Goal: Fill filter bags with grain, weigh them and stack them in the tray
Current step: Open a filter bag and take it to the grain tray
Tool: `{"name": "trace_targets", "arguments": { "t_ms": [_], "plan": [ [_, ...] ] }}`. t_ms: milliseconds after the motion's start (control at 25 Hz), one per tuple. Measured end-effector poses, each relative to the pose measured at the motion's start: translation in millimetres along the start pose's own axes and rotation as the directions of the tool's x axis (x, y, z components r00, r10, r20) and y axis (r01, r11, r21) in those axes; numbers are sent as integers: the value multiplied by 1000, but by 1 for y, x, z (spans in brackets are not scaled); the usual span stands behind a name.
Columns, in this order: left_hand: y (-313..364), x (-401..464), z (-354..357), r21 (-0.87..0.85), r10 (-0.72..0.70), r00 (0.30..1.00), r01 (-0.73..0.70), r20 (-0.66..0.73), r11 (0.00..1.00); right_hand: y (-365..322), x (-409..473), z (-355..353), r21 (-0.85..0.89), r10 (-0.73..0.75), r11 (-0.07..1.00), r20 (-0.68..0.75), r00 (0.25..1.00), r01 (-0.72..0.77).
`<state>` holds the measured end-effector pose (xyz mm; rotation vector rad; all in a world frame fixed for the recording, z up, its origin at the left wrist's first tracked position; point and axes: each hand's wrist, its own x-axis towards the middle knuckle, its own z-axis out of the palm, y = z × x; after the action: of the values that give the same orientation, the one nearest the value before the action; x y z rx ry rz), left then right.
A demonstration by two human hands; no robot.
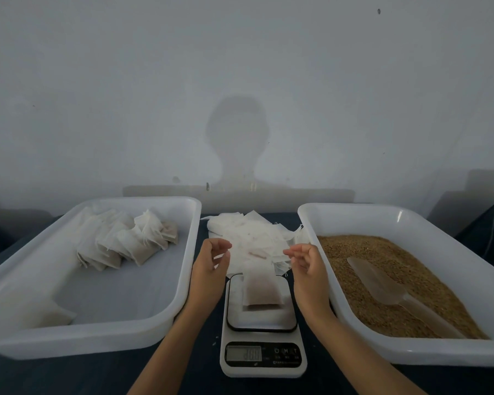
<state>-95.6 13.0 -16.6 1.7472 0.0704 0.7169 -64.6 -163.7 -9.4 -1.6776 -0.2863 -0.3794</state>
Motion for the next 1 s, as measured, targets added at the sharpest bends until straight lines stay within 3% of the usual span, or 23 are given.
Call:
{"name": "trace_targets", "arguments": {
  "t_ms": [200, 320, 520, 680, 840, 1000],
  "plan": [
    [-8, 3, 4, 25, -32, 999, 32, 14, 999, 4, 3, 7, -2, 42, 999, -2, 999, -42],
    [-17, 8, 11, 167, -143, 987, 130, 69, 977, 7, 7, 13, -11, 101, 995, -5, 995, -101],
    [-27, 12, 22, 343, -307, 937, 236, 167, 909, 17, 15, 24, -256, 266, 934, 34, 963, -249],
    [-30, 10, 30, 401, -341, 918, 241, 201, 884, 21, 14, 26, -376, 326, 885, 83, 942, -273],
    [-24, 8, 34, 290, -288, 949, 241, 132, 926, 18, 13, 24, -280, 282, 927, 78, 956, -251],
    [-14, 6, 32, 198, -216, 963, 184, 160, 963, 11, 10, 20, -122, 231, 967, 53, 971, -224]
  ]
}}
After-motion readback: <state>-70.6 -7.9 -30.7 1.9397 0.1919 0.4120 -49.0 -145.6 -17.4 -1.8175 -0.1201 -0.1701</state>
